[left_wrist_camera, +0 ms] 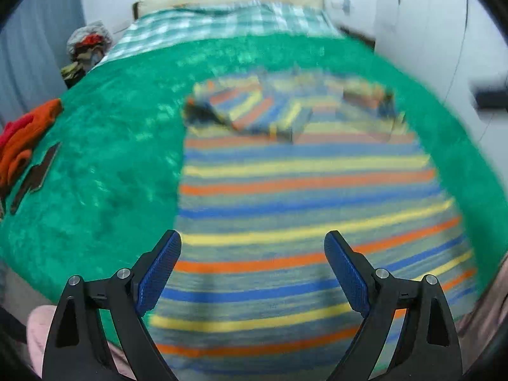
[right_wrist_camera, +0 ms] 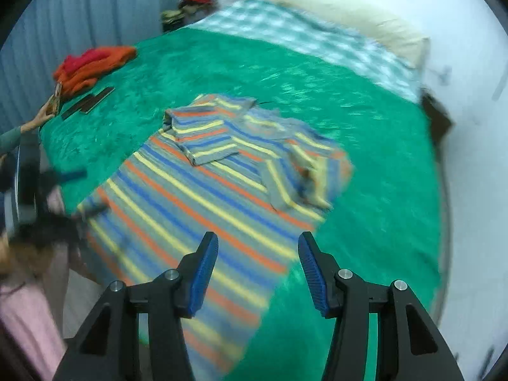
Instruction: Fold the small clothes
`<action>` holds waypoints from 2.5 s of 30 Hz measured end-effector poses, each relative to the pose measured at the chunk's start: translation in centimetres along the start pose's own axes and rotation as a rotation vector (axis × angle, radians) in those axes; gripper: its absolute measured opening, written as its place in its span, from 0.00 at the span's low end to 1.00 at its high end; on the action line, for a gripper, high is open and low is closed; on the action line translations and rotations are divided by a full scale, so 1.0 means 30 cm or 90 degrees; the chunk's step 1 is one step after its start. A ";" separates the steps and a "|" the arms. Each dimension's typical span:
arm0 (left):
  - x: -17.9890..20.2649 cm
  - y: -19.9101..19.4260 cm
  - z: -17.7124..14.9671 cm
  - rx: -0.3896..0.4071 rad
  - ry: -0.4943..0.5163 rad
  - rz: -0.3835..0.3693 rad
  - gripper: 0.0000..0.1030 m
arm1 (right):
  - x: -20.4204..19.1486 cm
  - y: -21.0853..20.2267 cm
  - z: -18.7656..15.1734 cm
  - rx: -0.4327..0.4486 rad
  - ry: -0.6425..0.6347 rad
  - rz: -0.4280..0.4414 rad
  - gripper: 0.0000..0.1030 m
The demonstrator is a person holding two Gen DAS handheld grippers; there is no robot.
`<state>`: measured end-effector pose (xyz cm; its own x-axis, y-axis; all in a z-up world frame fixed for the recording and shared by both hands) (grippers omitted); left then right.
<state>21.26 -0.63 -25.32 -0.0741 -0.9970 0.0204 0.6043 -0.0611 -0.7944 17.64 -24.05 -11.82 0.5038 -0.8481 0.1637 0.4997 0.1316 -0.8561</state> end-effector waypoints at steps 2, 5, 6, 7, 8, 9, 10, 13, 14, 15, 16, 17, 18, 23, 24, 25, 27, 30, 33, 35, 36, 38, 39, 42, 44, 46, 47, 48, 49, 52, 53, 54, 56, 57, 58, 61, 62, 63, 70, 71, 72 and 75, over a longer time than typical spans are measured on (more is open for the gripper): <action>0.015 0.061 -0.047 -0.025 0.036 0.015 0.89 | 0.006 0.168 0.051 -0.018 -0.015 0.020 0.51; 0.007 0.074 -0.102 -0.042 0.071 0.034 0.89 | 0.038 0.437 0.120 -0.061 -0.034 0.031 0.51; 0.005 0.048 -0.100 -0.040 0.069 0.033 0.89 | 0.043 0.492 0.129 -0.068 -0.034 0.029 0.50; 0.004 0.045 -0.094 -0.041 0.067 0.033 0.90 | 0.054 0.558 0.141 -0.074 -0.027 0.026 0.50; 0.001 0.050 -0.093 -0.043 0.066 0.033 0.92 | 0.068 0.604 0.145 -0.079 -0.013 0.028 0.50; -0.006 0.051 -0.093 -0.045 0.062 0.033 0.92 | 0.090 0.669 0.151 -0.089 0.012 0.033 0.49; -0.011 0.053 -0.095 -0.048 0.058 0.033 0.94 | 0.109 0.713 0.151 -0.096 0.035 0.035 0.35; -0.025 0.061 -0.094 -0.060 0.045 0.027 0.95 | 0.232 0.710 0.126 -0.071 0.147 0.058 0.03; -0.032 0.064 -0.093 -0.062 0.043 0.028 0.95 | 0.294 0.657 0.114 -0.041 0.188 0.057 0.03; -0.041 0.061 -0.092 -0.063 0.043 0.029 0.95 | 0.360 0.595 0.091 -0.016 0.226 0.051 0.03; -0.046 0.057 -0.091 -0.064 0.043 0.029 0.94 | 0.446 0.520 0.055 0.010 0.271 0.045 0.03; -0.052 0.052 -0.091 -0.065 0.043 0.030 0.94 | 0.544 0.441 0.003 0.031 0.317 0.028 0.03; -0.056 0.044 -0.089 -0.065 0.041 0.031 0.93 | 0.622 0.379 -0.048 0.042 0.351 0.007 0.03; -0.046 0.020 -0.054 -0.060 0.026 0.024 0.93 | 1.022 0.173 -0.421 0.006 0.520 -0.150 0.03; -0.043 0.018 -0.047 -0.059 0.024 0.023 0.93 | 1.049 0.172 -0.465 -0.008 0.534 -0.160 0.03; -0.037 0.014 -0.035 -0.059 0.021 0.021 0.93 | 1.066 0.182 -0.503 -0.020 0.546 -0.158 0.03; -0.029 0.009 -0.016 -0.062 0.022 0.025 0.93 | 1.064 0.222 -0.551 -0.060 0.539 -0.169 0.03; -0.032 -0.010 0.002 -0.061 0.036 0.043 0.93 | 1.042 0.274 -0.584 -0.110 0.510 -0.199 0.03; -0.039 -0.035 0.036 -0.054 0.068 0.052 0.93 | 1.031 0.334 -0.623 -0.149 0.510 -0.216 0.03; -0.037 -0.057 0.105 -0.029 0.102 0.064 0.93 | 1.035 0.349 -0.634 -0.150 0.509 -0.228 0.03; -0.033 -0.073 0.174 0.000 0.117 0.067 0.93 | 1.027 0.328 -0.649 -0.148 0.510 -0.232 0.05; -0.016 -0.086 0.305 0.048 0.126 0.063 0.94 | 1.021 0.303 -0.652 -0.150 0.512 -0.245 0.25; 0.000 -0.077 0.365 0.061 0.128 0.057 0.94 | 1.003 0.274 -0.665 -0.149 0.511 -0.257 0.51; 0.095 0.026 0.500 0.062 0.166 0.024 0.94 | 0.900 0.166 -0.661 -0.089 0.502 -0.250 0.59; 0.183 0.147 0.526 0.035 0.218 0.011 0.93 | 0.827 0.111 -0.656 -0.057 0.504 -0.213 0.59; 0.250 0.270 0.512 -0.002 0.269 0.015 0.89 | 0.727 0.046 -0.656 -0.025 0.506 -0.174 0.59; 0.274 0.332 0.502 -0.025 0.289 0.025 0.86 | 0.664 0.012 -0.659 -0.008 0.503 -0.151 0.59; 0.282 0.417 0.484 -0.064 0.299 0.043 0.83 | 0.616 0.006 -0.649 0.003 0.499 -0.136 0.59; 0.277 0.471 0.474 -0.093 0.292 0.055 0.71 | 0.575 -0.013 -0.645 0.013 0.495 -0.123 0.59; 0.213 0.553 0.491 -0.160 0.189 0.015 0.02 | 0.419 -0.075 -0.668 0.044 0.494 -0.095 0.59; 0.185 0.545 0.514 -0.159 0.156 0.021 0.03 | 0.368 -0.090 -0.678 0.050 0.495 -0.087 0.59; 0.136 0.510 0.557 -0.143 0.103 0.001 0.03 | 0.329 -0.087 -0.678 0.053 0.494 -0.084 0.59; 0.029 0.442 0.629 -0.105 0.030 -0.007 0.03 | 0.256 -0.097 -0.692 0.055 0.491 -0.082 0.59; -0.083 0.392 0.685 -0.076 -0.031 0.002 0.03 | 0.228 -0.102 -0.698 0.057 0.495 -0.080 0.59; -0.182 0.359 0.722 -0.057 -0.079 0.018 0.03 | 0.206 -0.107 -0.703 0.060 0.503 -0.076 0.59; -0.525 0.290 0.778 -0.014 -0.213 0.117 0.03 | 0.177 -0.117 -0.711 0.071 0.520 -0.069 0.59; -0.662 0.282 0.777 -0.011 -0.257 0.167 0.03 | 0.170 -0.120 -0.709 0.075 0.520 -0.067 0.59; -0.736 0.290 0.769 -0.017 -0.284 0.194 0.03 | 0.163 -0.118 -0.703 0.076 0.521 -0.067 0.59; -0.935 0.439 0.617 -0.110 -0.324 0.265 0.02 | 0.119 -0.071 -0.635 0.062 0.505 -0.046 0.59; -0.922 0.458 0.601 -0.117 -0.314 0.266 0.02 | 0.108 -0.066 -0.616 0.060 0.495 -0.047 0.59; -0.919 0.479 0.583 -0.122 -0.304 0.271 0.02 | 0.101 -0.065 -0.606 0.060 0.490 -0.048 0.59; -0.911 0.510 0.533 -0.136 -0.298 0.285 0.02 | 0.092 -0.053 -0.581 0.054 0.481 -0.050 0.59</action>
<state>45.21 24.92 -28.32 0.5269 -0.8421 -0.1152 0.3234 0.3240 -0.8891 5.95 -35.54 -18.55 -0.1391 -0.9731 -0.1838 0.5823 0.0698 -0.8100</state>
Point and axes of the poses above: each gripper's, at about its wrist camera, not at the fingertips, and y roughly the way its jaws point, x to its right, z to its top, the point moved 4 cm from there along y, roughly the way its jaws point, and after that the axes turned 9 degrees about -y, right-handed, at the moved point
